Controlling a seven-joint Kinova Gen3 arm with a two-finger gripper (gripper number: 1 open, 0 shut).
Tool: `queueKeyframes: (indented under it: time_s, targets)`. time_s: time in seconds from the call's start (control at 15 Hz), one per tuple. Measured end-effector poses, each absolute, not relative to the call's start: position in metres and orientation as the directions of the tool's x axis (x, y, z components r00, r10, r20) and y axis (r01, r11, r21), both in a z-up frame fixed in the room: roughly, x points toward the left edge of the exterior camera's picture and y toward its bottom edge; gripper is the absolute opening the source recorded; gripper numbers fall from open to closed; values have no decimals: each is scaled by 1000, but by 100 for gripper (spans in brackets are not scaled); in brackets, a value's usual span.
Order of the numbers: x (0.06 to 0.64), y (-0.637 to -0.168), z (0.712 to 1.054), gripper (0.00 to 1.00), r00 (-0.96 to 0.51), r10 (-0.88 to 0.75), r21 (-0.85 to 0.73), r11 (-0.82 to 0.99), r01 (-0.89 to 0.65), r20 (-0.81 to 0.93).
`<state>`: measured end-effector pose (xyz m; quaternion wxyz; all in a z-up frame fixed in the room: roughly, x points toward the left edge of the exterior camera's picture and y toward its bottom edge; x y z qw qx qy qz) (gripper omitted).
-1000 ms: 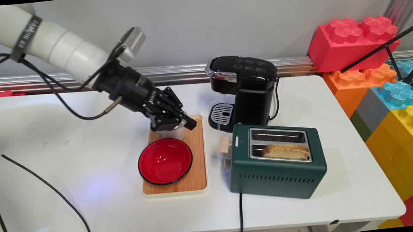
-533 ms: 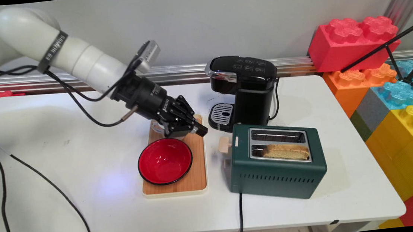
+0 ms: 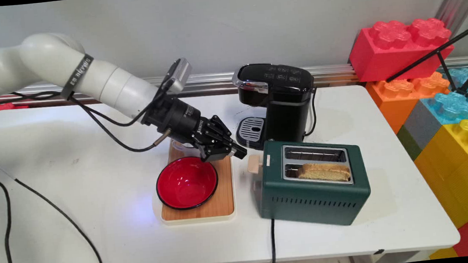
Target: Press the toaster switch
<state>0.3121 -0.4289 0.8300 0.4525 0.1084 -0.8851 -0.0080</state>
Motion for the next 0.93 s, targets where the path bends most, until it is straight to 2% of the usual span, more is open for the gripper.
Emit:
queueKeyframes:
  time_s: [0.93]
  targets:
    - [298, -429, 801, 0, -527, -203, 111, 973, -201, 825]
